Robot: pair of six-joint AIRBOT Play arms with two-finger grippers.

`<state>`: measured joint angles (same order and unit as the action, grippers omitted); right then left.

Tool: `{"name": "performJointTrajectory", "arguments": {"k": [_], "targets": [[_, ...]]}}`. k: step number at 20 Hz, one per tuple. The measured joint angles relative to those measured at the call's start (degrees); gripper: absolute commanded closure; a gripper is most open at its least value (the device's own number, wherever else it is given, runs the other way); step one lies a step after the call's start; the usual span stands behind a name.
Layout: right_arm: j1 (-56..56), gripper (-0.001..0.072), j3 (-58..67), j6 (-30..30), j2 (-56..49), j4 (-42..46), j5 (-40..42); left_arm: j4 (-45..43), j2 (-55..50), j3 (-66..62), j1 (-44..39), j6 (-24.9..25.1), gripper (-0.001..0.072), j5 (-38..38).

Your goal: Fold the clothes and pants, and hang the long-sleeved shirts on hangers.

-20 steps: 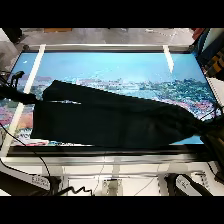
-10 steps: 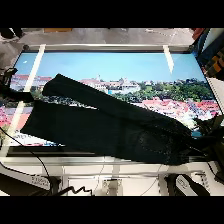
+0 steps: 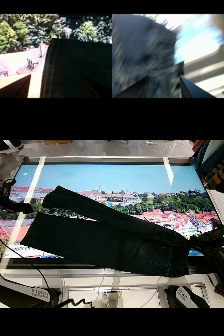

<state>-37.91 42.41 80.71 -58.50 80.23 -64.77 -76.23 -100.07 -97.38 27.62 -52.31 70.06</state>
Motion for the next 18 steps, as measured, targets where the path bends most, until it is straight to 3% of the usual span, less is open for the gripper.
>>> {"name": "performJointTrajectory", "arguments": {"k": [2, 6, 11, 14, 15, 18], "targets": [[-4.6, 0.0289, 0.0, 2.0, -1.6, -3.4, 3.7, 0.0, 0.0, 0.0, 0.0, 0.0, 0.0008, -0.6], [-10.9, 0.0197, 0.0, 2.3, -7.3, -16.3, 6.1, 0.2, 0.0, 0.0, 0.0, 0.0, 0.0009, -1.3], [-9.4, 0.0203, 0.0, 0.3, -16.2, -30.1, 9.0, 0.4, 0.0, 0.0, -0.2, -0.2, 0.0009, -1.6], [-7.7, 0.0388, 0.0, -3.0, -19.9, -39.5, 8.9, 0.4, 0.0, 0.0, -0.2, -0.2, 0.0008, -1.7], [-7.1, 0.0416, 0.0, -5.0, -20.7, -42.8, 8.0, 0.4, 0.0, 0.0, -0.2, -0.2, 0.0009, -1.7], [-5.6, 0.0593, 1.2, -11.3, -21.9, -49.0, 1.0, 0.4, 0.0, 0.0, -0.2, -0.2, 0.0009, -1.7]]}}
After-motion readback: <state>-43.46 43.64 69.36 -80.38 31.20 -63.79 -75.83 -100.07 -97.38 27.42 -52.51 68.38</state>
